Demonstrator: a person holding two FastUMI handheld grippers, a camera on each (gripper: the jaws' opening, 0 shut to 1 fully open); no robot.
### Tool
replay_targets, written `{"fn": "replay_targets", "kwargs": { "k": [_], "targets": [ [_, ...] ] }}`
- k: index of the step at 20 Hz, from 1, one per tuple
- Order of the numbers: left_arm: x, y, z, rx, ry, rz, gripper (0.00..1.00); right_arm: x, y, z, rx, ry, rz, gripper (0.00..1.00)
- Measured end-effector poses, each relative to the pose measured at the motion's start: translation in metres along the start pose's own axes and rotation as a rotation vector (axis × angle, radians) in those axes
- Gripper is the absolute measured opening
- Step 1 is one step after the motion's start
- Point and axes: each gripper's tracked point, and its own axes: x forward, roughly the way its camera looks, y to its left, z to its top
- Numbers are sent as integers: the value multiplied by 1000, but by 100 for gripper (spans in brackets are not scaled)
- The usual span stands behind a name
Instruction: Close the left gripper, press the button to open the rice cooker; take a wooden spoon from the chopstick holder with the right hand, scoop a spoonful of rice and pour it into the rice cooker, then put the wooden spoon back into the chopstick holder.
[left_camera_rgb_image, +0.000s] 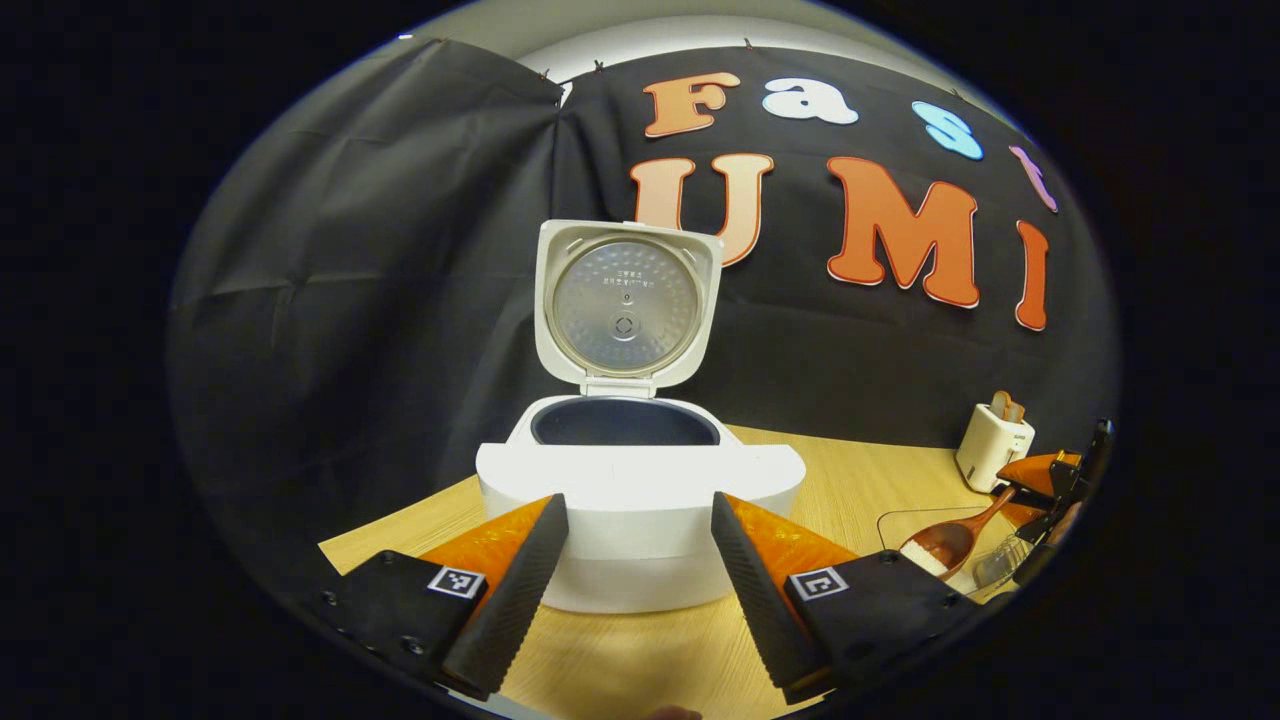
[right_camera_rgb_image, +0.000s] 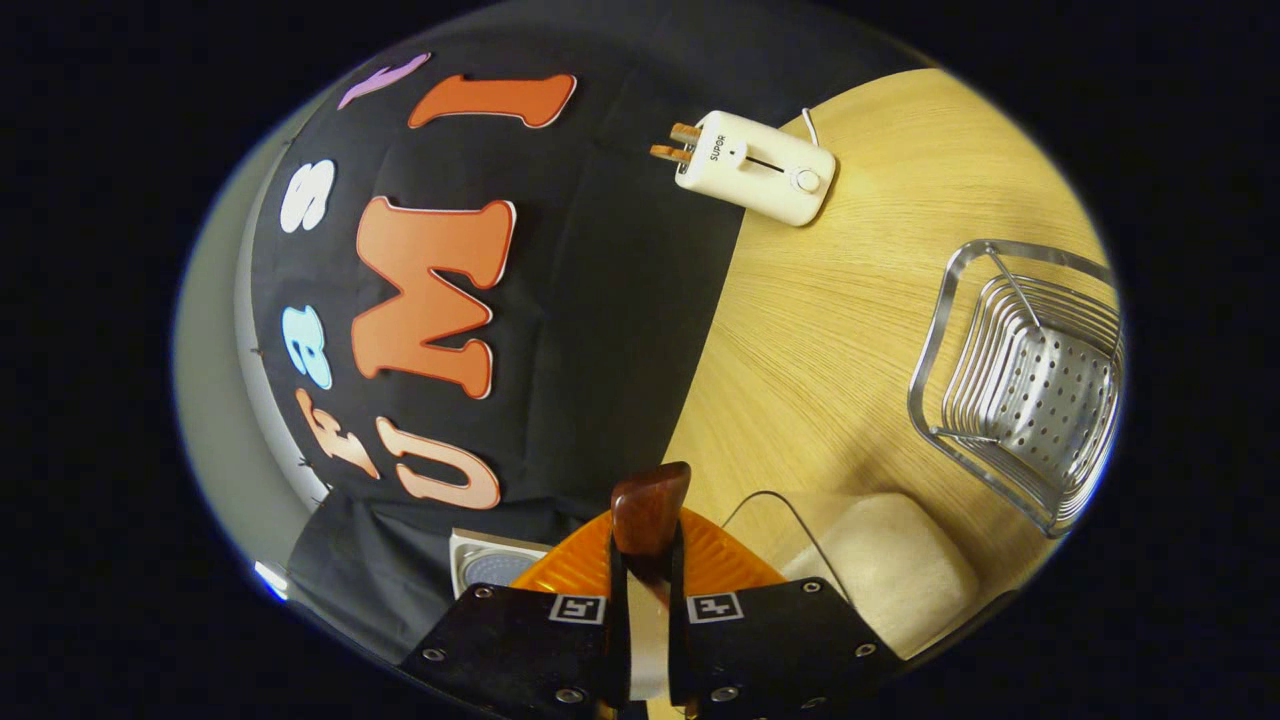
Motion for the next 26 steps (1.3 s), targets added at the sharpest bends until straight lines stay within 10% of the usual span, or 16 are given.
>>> {"fn": "replay_targets", "kwargs": {
  "k": [17, 26],
  "targets": [
    [12, -9, 41, -25, -89, 0, 94, 14, 66, 26, 487, 85, 230, 15],
    [24, 7, 62, -11, -122, 31, 95, 48, 111, -2, 484, 133, 226, 15]
  ]
}}
